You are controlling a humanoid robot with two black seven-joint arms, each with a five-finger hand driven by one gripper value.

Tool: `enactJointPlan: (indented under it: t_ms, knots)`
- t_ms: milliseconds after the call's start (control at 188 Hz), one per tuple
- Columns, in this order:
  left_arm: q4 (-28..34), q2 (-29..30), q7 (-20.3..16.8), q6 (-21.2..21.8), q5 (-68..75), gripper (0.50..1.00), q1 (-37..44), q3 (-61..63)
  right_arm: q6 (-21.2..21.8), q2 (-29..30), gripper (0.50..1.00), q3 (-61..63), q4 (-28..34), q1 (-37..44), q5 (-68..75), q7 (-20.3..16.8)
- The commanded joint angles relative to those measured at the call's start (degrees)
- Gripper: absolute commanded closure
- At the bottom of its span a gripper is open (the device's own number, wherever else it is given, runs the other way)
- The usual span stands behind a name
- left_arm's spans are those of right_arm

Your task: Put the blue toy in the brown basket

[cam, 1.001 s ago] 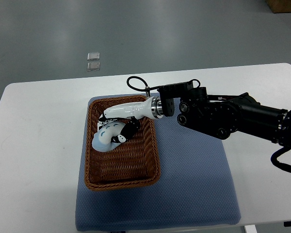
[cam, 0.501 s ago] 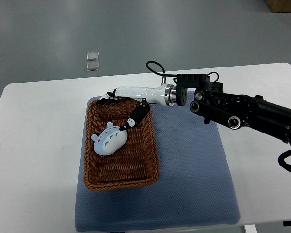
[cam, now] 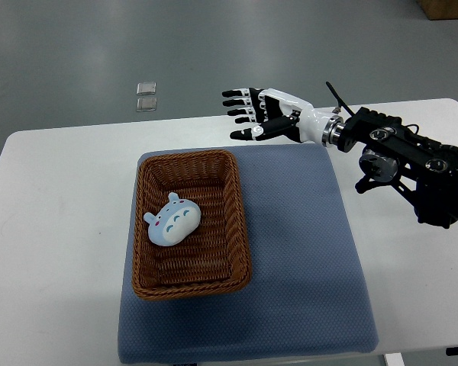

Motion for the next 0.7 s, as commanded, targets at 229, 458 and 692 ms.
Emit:
enactJointPlan:
  t_ms: [229, 458, 692]
  knots:
    - [0.0, 0.0, 0.0, 0.0, 0.0, 0.5, 0.0, 0.0, -2.3, -0.7, 0.599, 4.7, -2.2, -7.6, 26.8, -6.8]
    - [0.0, 0.0, 0.0, 0.0, 0.0, 0.5, 0.0, 0.0, -1.7, -0.7, 0.591, 4.8, -2.7, -8.1, 26.6, -5.6]
    - [0.0, 0.0, 0.0, 0.0, 0.0, 0.5, 0.0, 0.0, 0.4, -0.7, 0.589, 4.9, -2.5, -8.0, 26.4, -5.6]
